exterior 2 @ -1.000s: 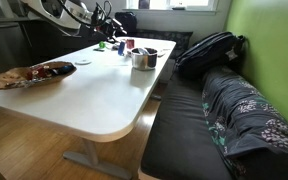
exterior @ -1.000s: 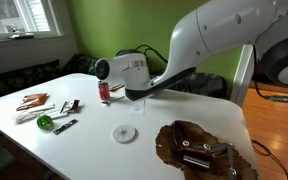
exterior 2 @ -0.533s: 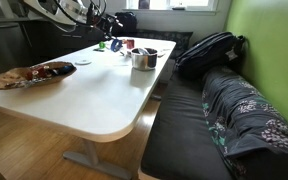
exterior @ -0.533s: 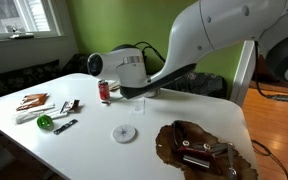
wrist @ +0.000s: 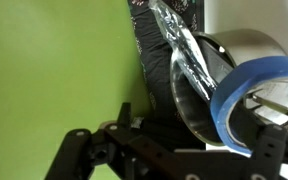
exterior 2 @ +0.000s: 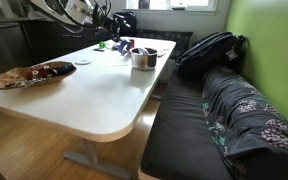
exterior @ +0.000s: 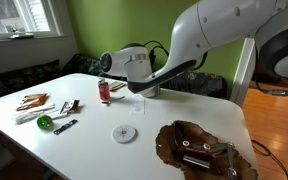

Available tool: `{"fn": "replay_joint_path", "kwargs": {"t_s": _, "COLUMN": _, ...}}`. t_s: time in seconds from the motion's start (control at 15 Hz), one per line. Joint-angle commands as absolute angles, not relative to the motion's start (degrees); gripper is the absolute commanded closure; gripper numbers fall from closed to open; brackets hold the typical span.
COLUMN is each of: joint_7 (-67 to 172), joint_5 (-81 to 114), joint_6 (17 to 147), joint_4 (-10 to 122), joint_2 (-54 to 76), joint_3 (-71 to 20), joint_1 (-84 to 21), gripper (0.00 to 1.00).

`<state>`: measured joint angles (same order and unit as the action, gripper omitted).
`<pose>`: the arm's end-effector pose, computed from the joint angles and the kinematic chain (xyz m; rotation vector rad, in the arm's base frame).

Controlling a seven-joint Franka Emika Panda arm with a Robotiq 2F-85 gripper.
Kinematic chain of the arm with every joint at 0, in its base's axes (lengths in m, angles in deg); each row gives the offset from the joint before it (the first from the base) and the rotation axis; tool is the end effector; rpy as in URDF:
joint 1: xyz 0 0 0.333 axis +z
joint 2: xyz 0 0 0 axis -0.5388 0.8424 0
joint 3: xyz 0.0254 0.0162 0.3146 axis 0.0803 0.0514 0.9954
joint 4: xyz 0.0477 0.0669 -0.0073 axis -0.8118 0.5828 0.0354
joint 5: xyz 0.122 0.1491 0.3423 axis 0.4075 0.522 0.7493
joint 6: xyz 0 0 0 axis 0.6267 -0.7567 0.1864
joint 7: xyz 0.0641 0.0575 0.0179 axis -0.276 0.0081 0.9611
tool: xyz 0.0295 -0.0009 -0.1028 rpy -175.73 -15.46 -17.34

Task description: Hang the tape on the pot handle

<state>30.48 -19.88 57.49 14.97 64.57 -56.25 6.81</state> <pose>0.7543 0.2367 0.2245 1.9448 0.2523 0.3822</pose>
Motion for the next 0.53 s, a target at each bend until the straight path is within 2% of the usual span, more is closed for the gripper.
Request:
{"fn": "replay_joint_path", "kwargs": {"t_s": 0.0, "joint_7": 29.9, "joint_5": -18.3, "joint_6": 57.1, "joint_4": 15.7, "joint_2": 65.2, "joint_3": -55.1, "joint_1": 5.3, "gripper": 0.0}}
{"fn": "replay_joint_path", "kwargs": {"t_s": 0.47, "joint_7": 23.9, "joint_5": -9.1, "joint_6": 68.9, "joint_4": 19.4, "joint_2": 59.7, "joint_3": -51.0, "joint_1": 0.5, "gripper": 0.0}}
